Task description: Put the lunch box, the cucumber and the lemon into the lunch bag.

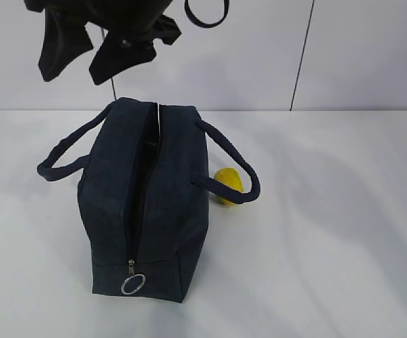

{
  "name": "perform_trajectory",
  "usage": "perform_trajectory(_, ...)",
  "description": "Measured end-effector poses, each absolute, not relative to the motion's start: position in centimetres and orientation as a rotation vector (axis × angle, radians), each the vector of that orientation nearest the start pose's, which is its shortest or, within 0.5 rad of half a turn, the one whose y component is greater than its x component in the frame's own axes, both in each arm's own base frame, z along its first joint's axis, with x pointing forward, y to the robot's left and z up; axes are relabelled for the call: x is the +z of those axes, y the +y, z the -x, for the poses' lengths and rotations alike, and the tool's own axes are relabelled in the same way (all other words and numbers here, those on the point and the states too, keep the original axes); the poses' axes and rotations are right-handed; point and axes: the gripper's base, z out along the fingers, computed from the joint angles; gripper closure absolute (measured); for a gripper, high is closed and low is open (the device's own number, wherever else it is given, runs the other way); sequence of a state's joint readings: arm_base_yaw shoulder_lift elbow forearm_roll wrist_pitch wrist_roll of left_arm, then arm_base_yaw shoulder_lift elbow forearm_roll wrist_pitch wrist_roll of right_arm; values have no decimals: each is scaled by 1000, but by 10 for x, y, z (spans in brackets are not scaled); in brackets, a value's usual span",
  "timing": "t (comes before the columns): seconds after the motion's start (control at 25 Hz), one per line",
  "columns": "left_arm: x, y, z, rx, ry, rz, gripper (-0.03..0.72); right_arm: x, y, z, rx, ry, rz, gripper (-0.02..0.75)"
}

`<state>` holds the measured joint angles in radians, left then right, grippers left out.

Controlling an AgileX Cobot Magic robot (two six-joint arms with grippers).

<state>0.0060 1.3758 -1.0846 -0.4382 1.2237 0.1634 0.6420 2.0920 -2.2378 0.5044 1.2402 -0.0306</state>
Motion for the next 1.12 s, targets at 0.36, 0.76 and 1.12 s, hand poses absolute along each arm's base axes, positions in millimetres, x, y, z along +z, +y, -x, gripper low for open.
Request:
perform_trajectory(0.36,304,-49,-250,-830,2798,-124,448,403,283,-336,677,2394,793,308)
perform_trajectory(0.76,300,-83,-283,-911,2725,-296,364,431,266,-324,617,2348,725,309)
perform_trajectory(1.12,292,-104,-334,-920,2704,-348,342,413,240,-308,414,2451,734,309)
